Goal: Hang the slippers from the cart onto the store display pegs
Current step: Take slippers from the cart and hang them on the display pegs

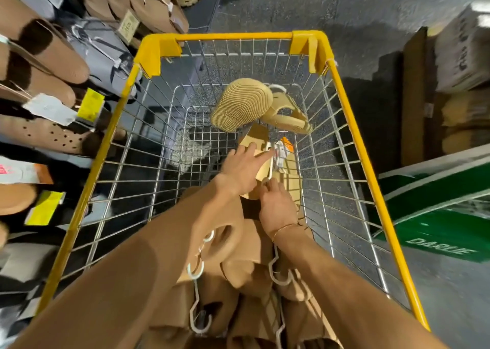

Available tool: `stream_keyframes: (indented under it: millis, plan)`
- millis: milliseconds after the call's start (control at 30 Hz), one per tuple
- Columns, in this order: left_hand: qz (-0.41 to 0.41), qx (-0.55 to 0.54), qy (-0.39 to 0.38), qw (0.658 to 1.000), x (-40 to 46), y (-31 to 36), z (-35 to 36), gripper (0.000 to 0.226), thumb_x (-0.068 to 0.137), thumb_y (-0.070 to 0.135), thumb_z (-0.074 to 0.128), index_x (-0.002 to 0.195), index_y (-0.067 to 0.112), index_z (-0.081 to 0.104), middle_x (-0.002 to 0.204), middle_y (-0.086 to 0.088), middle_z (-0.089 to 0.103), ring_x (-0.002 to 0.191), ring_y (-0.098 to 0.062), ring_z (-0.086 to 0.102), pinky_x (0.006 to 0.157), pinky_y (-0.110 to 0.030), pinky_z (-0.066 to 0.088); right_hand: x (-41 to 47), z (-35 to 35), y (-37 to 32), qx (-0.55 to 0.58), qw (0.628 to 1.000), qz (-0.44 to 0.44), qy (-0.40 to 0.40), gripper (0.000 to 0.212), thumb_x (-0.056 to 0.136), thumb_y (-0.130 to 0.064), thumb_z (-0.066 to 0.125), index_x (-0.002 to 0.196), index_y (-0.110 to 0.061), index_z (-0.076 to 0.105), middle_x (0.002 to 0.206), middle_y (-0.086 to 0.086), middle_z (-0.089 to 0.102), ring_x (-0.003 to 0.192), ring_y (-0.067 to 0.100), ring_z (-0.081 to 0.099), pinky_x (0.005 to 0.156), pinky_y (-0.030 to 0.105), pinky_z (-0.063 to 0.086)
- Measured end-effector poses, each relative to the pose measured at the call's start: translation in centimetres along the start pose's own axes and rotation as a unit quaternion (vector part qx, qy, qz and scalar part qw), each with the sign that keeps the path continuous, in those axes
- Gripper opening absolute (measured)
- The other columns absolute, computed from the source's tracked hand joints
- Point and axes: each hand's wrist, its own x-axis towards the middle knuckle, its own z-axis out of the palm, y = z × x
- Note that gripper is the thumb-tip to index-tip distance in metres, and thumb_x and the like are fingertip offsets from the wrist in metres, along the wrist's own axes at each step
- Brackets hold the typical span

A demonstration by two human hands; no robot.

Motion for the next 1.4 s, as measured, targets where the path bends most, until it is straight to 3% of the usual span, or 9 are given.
stream_keyframes:
  millis: [333, 533, 767, 967, 1100, 1167, 1267, 1333, 1400]
  plan:
    - [-0.017, 0.045, 0.001, 0.999, 0.0, 1.1, 0.9, 0.088, 0.092, 0.031, 0.069, 0.159, 0.036, 0.012, 0.156, -0.021, 0.025, 0.135, -0.043, 0.035, 0.109, -0.052, 0.039, -2.4, -1.2, -1.7, 0.009, 1.0, -0.001, -0.025, 0.051, 0.092, -0.018, 0.055, 0.141, -0.005, 0.046, 0.134, 0.013, 0.05, 0.121, 0.029, 0.047, 0.105, 0.036, 0.04]
    - [-0.067, -0.108, 0.145, 0.981, -4.0, 0.9, -2.6, 0.056, 0.096, 0.016, 0.06, 0.149, 0.022, 0.04, 0.152, -0.01, 0.031, 0.13, -0.032, 0.039, 0.108, -0.046, 0.038, -2.3, -7.5, -2.9, 0.15, 0.987, 0.018, 0.061, 0.021, 0.091, -0.009, 0.051, 0.092, -0.001, 0.071, 0.094, 0.021, 0.063, 0.087, 0.037, 0.06, 0.075, 0.037, 0.048]
    - [-0.1, -0.239, 0.331, 0.908, -13.9, 1.3, -12.4, 0.02, 0.096, 0.019, 0.054, 0.114, 0.022, 0.062, 0.124, 0.005, 0.052, 0.119, -0.016, 0.047, 0.103, -0.031, 0.031, -5.3, -19.2, -7.3, 0.492, 0.845, 0.202, 0.055, 0.035, 0.09, -0.024, 0.063, 0.058, -0.01, 0.061, 0.062, 0.007, 0.062, 0.063, 0.027, 0.058, 0.064, 0.036, 0.049]
    - [-0.127, -0.222, 0.42, 0.871, -28.3, 2.6, -19.0, 0.028, 0.083, 0.034, 0.062, 0.11, 0.028, 0.065, 0.126, 0.009, 0.051, 0.127, -0.012, 0.044, 0.107, -0.031, 0.025, -13.5, -26.6, -14.0, 0.665, 0.728, 0.161, -0.042, 0.033, 0.063, -0.026, 0.083, 0.085, -0.008, 0.066, 0.089, 0.016, 0.072, 0.067, 0.022, 0.067, 0.061, 0.032, 0.056]
    - [-0.177, -0.18, 0.483, 0.839, -38.6, 2.3, -23.2, 0.021, 0.083, 0.033, 0.068, 0.103, 0.027, 0.072, 0.125, 0.005, 0.057, 0.121, -0.02, 0.051, 0.1, -0.028, 0.022, -23.5, -33.2, -21.3, 0.727, 0.666, 0.101, -0.134, 0.026, 0.103, -0.016, 0.05, 0.08, -0.005, 0.057, 0.075, 0.01, 0.055, 0.028, 0.01, 0.053, 0.025, 0.018, 0.036]
    - [-0.208, -0.172, 0.524, 0.808, -43.8, 2.2, -25.3, 0.017, 0.086, 0.032, 0.072, 0.102, 0.027, 0.075, 0.123, 0.003, 0.06, 0.12, -0.021, 0.052, 0.1, -0.032, 0.026, -28.6, -35.5, -25.4, 0.748, 0.64, 0.056, -0.166, 0.045, 0.106, -0.022, 0.043, 0.071, -0.004, 0.063, 0.068, 0.011, 0.062, 0.033, 0.014, 0.057, 0.036, 0.022, 0.048]
    - [-0.261, -0.193, 0.588, 0.741, -52.3, 2.2, -28.9, 0.012, 0.09, 0.037, 0.07, 0.093, 0.028, 0.078, 0.114, 0.009, 0.062, 0.113, -0.012, 0.051, 0.099, -0.037, 0.034, -35.0, -37.5, -31.5, 0.738, 0.654, -0.02, -0.168, 0.057, 0.106, -0.026, 0.043, 0.058, -0.006, 0.068, 0.051, 0.008, 0.065, 0.054, 0.022, 0.065, 0.074, 0.025, 0.059]
    - [-0.263, -0.188, 0.636, 0.701, -58.1, 2.4, -31.1, 0.017, 0.092, 0.036, 0.068, 0.092, 0.022, 0.079, 0.106, 0.006, 0.062, 0.102, -0.009, 0.052, 0.09, -0.026, 0.035, -39.9, -38.4, -34.8, 0.721, 0.667, -0.09, -0.166, 0.055, 0.106, -0.023, 0.042, 0.059, -0.008, 0.067, 0.042, 0.001, 0.06, 0.044, 0.015, 0.062, 0.05, 0.017, 0.052]
    - [-0.269, -0.189, 0.661, 0.675, -64.4, 2.7, -33.0, 0.021, 0.094, 0.034, 0.067, 0.091, 0.017, 0.078, 0.102, 0.003, 0.06, 0.096, -0.008, 0.05, 0.084, -0.015, 0.029, -45.1, -39.4, -38.4, 0.706, 0.683, -0.129, -0.135, 0.029, 0.104, -0.02, 0.048, 0.078, -0.011, 0.059, 0.04, -0.006, 0.059, 0.055, 0.013, 0.058, 0.054, 0.021, 0.047]
